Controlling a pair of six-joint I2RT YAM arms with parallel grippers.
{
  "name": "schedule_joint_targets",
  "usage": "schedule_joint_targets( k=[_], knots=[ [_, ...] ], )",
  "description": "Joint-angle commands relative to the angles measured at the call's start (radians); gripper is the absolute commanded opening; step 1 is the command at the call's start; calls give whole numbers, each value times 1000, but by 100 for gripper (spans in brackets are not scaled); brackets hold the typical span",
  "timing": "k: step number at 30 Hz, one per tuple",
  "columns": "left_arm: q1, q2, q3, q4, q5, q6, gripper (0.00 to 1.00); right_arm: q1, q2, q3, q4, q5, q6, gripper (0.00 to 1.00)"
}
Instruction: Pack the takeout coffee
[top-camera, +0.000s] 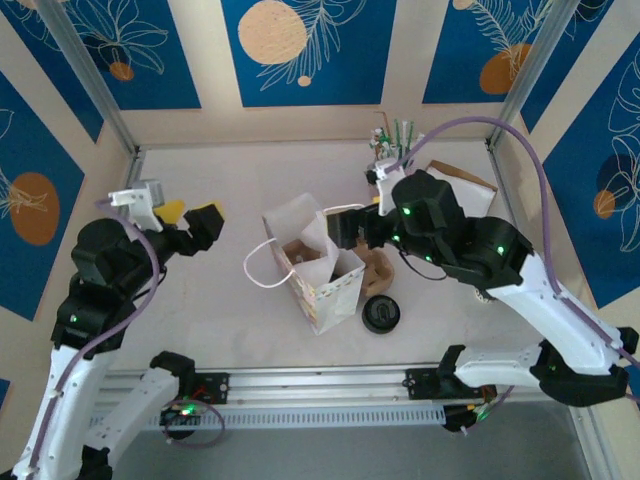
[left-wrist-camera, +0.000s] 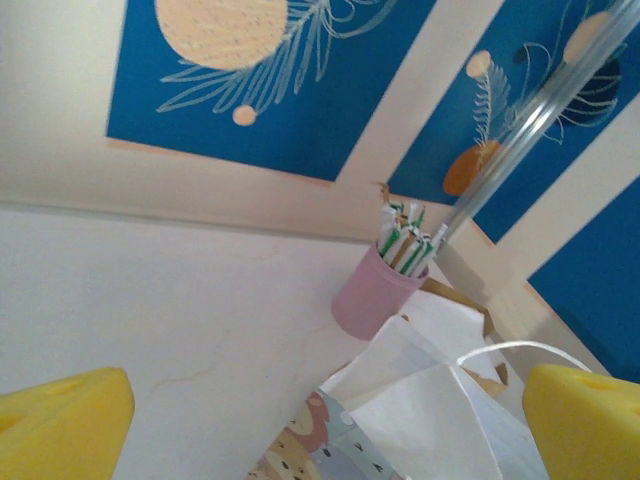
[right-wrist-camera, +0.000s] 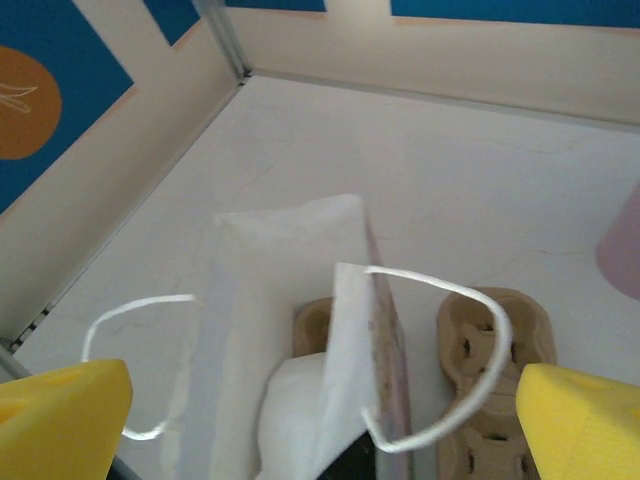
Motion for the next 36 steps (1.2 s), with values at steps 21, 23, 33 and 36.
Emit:
schedule_joint_targets(
  k=[21,23,33,36],
  knots=[
    [47,161,-281,67,-367,-3,100,-848,-122,-561,256,-447,-44,99],
    [64,208,-311,107,-371,-12,100,-874,-111,-627,340,-467,-78,99],
    [150,294,-553,466,-435,90,100,-900,-59,-902,765,-431,-171,99],
    [177,330,-599,535,-453,142,100,-896,-62,-977,883,-373,-197,99]
  ],
)
